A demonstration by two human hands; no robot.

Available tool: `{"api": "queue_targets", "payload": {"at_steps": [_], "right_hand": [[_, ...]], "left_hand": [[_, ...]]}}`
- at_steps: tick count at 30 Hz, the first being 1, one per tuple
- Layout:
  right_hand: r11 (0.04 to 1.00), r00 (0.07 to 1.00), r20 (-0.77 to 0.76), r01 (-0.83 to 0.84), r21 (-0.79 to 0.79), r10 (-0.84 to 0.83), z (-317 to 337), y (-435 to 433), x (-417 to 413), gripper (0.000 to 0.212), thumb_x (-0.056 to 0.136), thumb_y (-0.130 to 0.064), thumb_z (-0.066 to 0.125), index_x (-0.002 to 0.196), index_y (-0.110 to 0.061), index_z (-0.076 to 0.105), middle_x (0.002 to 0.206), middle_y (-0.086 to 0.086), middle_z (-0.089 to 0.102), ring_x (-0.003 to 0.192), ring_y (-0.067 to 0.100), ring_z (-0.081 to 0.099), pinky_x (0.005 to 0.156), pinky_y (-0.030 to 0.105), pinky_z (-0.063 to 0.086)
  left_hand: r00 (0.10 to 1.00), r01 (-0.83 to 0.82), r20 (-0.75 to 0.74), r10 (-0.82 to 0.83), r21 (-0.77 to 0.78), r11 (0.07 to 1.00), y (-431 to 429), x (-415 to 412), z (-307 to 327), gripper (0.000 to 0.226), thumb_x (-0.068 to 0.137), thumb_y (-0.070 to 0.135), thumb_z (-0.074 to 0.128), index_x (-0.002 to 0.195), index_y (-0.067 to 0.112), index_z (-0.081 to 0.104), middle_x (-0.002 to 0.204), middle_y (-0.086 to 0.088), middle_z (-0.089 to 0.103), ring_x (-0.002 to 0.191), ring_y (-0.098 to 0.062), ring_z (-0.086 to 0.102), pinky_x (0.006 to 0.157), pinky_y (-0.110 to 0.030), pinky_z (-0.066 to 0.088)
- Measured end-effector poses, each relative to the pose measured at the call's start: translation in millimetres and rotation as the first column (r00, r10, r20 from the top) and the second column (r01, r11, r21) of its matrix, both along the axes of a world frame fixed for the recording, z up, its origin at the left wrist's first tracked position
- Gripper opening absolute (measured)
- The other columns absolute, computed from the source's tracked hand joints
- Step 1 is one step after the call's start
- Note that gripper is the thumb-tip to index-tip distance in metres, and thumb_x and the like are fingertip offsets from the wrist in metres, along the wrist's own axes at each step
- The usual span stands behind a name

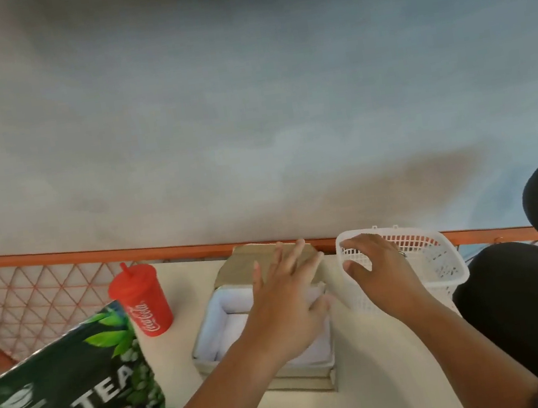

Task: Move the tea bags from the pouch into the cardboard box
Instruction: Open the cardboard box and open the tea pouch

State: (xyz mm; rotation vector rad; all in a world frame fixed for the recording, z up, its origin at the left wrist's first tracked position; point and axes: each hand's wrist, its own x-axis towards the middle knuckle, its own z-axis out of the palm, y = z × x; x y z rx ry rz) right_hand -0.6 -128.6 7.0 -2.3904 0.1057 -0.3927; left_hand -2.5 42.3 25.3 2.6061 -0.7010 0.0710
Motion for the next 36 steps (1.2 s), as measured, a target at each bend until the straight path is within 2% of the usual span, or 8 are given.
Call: {"api": "queue_targets", "payload": {"at_steps": [4,9,13,17,26,29,31,36], "right_hand": [[0.982,0.984,0.064,-0.170,0.077,0.166,34,65,-19,0.030,0.089,-0.018,0.057,0.118,-0.024,0.059,0.123,-0.008,0.052,0.115,0.009,0.047,0.097,0.020,0.033],[0.929,0.931,0.138,-0.354,0.113,0.338,68,164,-50,0.030,0.089,-0.020,0.058,0.118,-0.027,0.060,0.115,-0.017,0.050,0.108,-0.002,0.045,0.089,-0.001,0.028],[0.882,0.884,0.122,-0.463,0.087,0.452,80,230,-59,0.035,0.090,-0.021,0.058,0.124,-0.027,0.056,0.127,-0.009,0.052,0.118,0.005,0.045,0.100,0.016,0.032],[0.867,0.865,0.051,-0.499,-0.015,0.499,82,277,-58,0.042,0.090,-0.022,0.056,0.132,-0.028,0.049,0.136,-0.007,0.046,0.126,0.009,0.039,0.102,0.018,0.027],[0.901,0.941,-0.128,-0.337,-0.275,0.313,70,306,-64,0.040,0.092,-0.018,0.051,0.131,-0.025,0.050,0.133,0.001,0.042,0.123,0.022,0.039,0.103,0.033,0.035],[0.918,0.963,-0.122,-0.267,-0.292,0.241,70,307,-71,0.029,0.093,-0.018,0.050,0.121,-0.021,0.058,0.121,0.004,0.047,0.111,0.024,0.047,0.096,0.037,0.041],[0.927,0.973,-0.123,-0.225,-0.300,0.197,67,305,-76,0.022,0.093,-0.017,0.049,0.109,-0.018,0.063,0.114,0.005,0.049,0.106,0.025,0.050,0.090,0.037,0.044],[0.970,0.988,-0.129,-0.111,-0.214,0.084,64,296,-96,0.011,0.092,-0.027,0.053,0.082,-0.026,0.058,0.096,-0.005,0.060,0.095,0.016,0.050,0.086,0.035,0.036]], "left_hand": [[0.994,-0.081,0.077,0.084,-0.041,0.996,62,-27,38,0.056,0.093,0.037,0.045,0.144,0.036,0.021,0.154,0.017,-0.004,0.141,-0.008,-0.016,0.112,-0.036,-0.013],[0.951,-0.195,0.217,0.219,-0.125,0.973,155,-67,73,0.050,0.091,0.036,0.050,0.139,0.036,0.035,0.152,0.017,0.013,0.140,-0.002,-0.006,0.114,-0.040,-0.011],[0.907,-0.329,0.222,0.357,-0.153,0.932,223,-90,79,0.048,0.089,0.032,0.055,0.135,0.032,0.044,0.143,0.012,0.034,0.136,-0.010,0.023,0.115,-0.047,-0.002],[0.876,-0.452,0.160,0.455,-0.055,0.890,275,-104,71,0.046,0.091,0.033,0.051,0.136,0.032,0.041,0.141,0.011,0.038,0.133,-0.011,0.029,0.114,-0.046,-0.001],[0.886,-0.437,0.182,0.427,0.016,0.899,324,-113,46,0.040,0.088,0.012,0.051,0.124,0.029,0.056,0.121,0.011,0.059,0.118,-0.017,0.050,0.111,-0.052,0.013],[0.898,-0.397,0.172,0.405,-0.084,0.914,334,-105,34,0.032,0.086,0.014,0.046,0.108,0.025,0.067,0.099,0.003,0.068,0.088,-0.021,0.060,0.085,-0.040,0.043],[0.885,-0.423,0.131,0.446,-0.174,0.889,341,-101,32,0.026,0.088,0.013,0.048,0.103,0.021,0.067,0.091,0.001,0.067,0.075,-0.017,0.053,0.063,-0.029,0.041],[0.850,-0.445,0.186,0.493,-0.247,0.861,353,-96,27,0.020,0.087,0.011,0.058,0.105,0.011,0.068,0.092,-0.005,0.064,0.080,-0.021,0.052,0.061,-0.029,0.037]]}}
